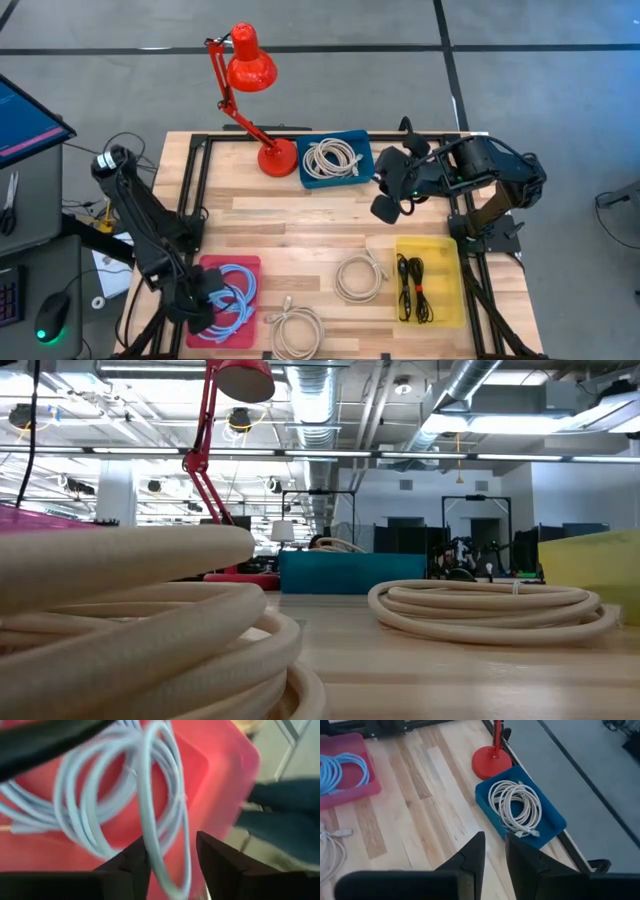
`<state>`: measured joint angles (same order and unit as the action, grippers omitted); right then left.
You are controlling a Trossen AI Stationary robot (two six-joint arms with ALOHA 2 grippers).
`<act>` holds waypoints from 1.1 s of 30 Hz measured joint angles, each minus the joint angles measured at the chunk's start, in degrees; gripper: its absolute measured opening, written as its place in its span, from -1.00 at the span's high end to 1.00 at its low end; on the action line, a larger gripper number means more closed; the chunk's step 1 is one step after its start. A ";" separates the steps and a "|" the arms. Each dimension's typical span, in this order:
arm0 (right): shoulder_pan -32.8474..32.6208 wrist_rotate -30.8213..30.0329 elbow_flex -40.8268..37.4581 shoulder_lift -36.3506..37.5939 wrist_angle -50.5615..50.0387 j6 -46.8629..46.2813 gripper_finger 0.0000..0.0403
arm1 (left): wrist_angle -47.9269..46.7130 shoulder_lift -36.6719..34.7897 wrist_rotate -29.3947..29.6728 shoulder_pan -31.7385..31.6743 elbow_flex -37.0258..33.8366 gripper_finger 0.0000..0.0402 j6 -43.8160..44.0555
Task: Sort HDMI cables
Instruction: Put the blue HDMI cable into the red bin, then put the brown HDMI cable into the blue bin
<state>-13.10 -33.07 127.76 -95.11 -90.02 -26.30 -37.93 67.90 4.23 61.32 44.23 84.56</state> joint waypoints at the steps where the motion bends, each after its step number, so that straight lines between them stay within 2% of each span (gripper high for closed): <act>1: 0.00 0.01 0.00 0.00 0.00 0.71 0.66 | 0.00 -0.82 -1.69 -0.02 0.00 0.23 -0.46; 6: 0.15 0.03 0.00 0.00 0.00 1.37 0.66 | -0.15 -5.49 -6.76 -0.22 0.00 0.16 0.84; 19: 0.11 0.26 0.00 0.00 0.00 1.35 0.66 | 0.09 -16.24 -6.13 -0.26 0.00 0.15 2.95; 23: 0.11 3.85 0.00 0.00 0.00 1.22 0.66 | 0.43 -17.80 0.51 -0.26 0.00 0.15 2.83; 28: -0.03 12.04 -0.01 -0.65 0.00 0.88 0.66 | 0.88 -18.40 13.47 -0.28 0.00 0.15 2.62; 33: -0.48 18.38 -0.02 -1.74 0.03 0.76 0.66 | 3.69 -18.42 26.87 -0.34 -0.02 0.19 -7.27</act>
<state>-13.58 -14.69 127.75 -96.85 -89.99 -25.54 -34.24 49.47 31.10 60.98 44.21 77.29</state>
